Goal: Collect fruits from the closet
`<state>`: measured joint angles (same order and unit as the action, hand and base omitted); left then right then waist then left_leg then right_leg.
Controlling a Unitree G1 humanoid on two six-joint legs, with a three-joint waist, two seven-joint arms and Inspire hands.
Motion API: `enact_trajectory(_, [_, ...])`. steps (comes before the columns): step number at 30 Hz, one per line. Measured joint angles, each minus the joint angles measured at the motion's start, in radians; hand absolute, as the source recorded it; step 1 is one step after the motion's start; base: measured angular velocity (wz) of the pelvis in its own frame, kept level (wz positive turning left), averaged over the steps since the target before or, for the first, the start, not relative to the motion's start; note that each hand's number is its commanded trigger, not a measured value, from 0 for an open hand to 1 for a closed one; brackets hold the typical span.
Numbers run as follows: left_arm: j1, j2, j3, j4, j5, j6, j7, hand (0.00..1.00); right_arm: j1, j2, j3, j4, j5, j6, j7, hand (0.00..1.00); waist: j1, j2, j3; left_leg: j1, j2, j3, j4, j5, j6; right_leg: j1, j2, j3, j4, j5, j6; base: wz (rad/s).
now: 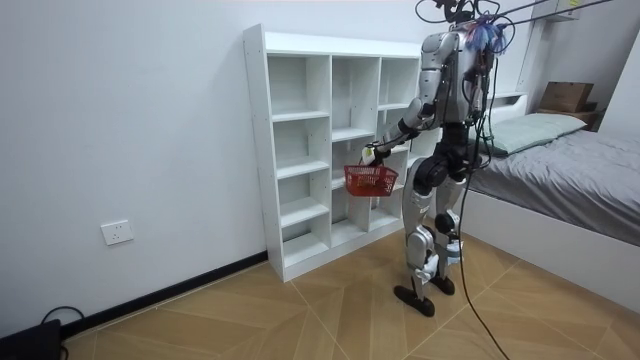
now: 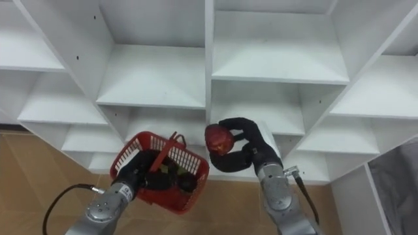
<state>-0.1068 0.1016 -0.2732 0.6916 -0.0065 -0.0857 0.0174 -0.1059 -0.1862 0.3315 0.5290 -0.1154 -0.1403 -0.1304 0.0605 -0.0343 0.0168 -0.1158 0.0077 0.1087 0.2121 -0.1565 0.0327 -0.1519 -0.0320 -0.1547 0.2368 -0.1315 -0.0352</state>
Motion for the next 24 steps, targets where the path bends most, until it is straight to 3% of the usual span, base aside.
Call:
enact_trajectory(9, [0.003,-0.001,-0.001,-0.056,0.0,-0.004,0.0,1.0,0.029,0.032,0.033,0.0,-0.034,0.0,0.025,1.0,0.001,0.002,-0.0015,0.001,0.001,0.001,-0.016,0.0,0.0,0.002,0.005,0.004,-0.016,0.003,0.002,0.0])
enact_trajectory(16, [0.007,0.013,-0.001,-0.064,0.0,-0.009,-0.008,1.0,0.031,0.032,0.041,0.0,-0.093,0.0,0.05,1.0,0.0,0.004,-0.0023,0.002,0.001,0.002,-0.015,0.0,0.0,0.002,0.004,0.003,-0.016,0.003,0.002,0.0])
enact_trajectory(24, [0.008,0.009,0.008,-0.064,0.021,-0.009,-0.028,1.0,0.033,0.036,0.04,0.0,-0.13,0.0,0.079,1.0,0.002,0.004,-0.0027,0.003,0.001,0.002,-0.018,-0.001,-0.001,0.001,0.005,0.004,-0.012,0.003,0.002,0.0])
